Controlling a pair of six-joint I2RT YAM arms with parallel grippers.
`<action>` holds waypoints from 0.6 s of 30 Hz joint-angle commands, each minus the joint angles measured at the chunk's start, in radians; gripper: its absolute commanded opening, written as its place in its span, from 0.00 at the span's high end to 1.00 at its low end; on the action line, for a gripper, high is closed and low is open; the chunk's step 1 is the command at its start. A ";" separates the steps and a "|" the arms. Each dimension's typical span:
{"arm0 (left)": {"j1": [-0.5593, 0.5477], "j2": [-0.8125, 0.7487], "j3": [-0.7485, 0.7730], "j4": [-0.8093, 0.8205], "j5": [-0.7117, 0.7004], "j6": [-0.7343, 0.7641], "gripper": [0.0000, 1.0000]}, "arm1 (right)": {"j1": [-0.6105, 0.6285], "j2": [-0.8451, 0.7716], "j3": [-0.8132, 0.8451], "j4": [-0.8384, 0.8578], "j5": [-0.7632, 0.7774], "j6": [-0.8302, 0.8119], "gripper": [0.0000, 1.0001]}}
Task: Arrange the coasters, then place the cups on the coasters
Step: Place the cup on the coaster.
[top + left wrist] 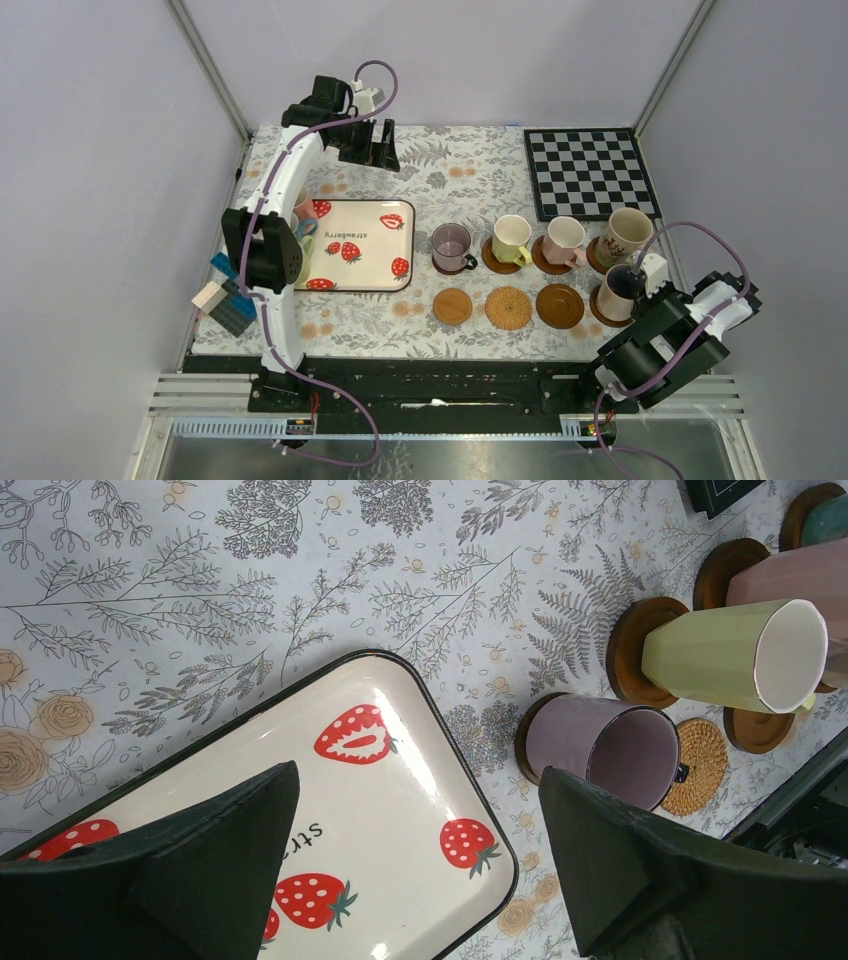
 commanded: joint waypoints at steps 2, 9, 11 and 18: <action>-0.008 -0.001 0.044 0.013 -0.010 0.011 0.01 | -0.019 0.014 0.018 -0.020 -0.040 -0.049 1.00; -0.014 -0.004 0.039 0.013 -0.016 0.011 0.01 | -0.028 0.047 0.017 0.008 -0.015 -0.061 1.00; -0.015 -0.005 0.039 0.013 -0.018 0.011 0.01 | -0.038 0.058 0.024 -0.002 -0.011 -0.077 1.00; -0.021 0.001 0.044 0.014 -0.020 0.011 0.01 | -0.053 0.069 0.045 -0.042 -0.009 -0.111 1.00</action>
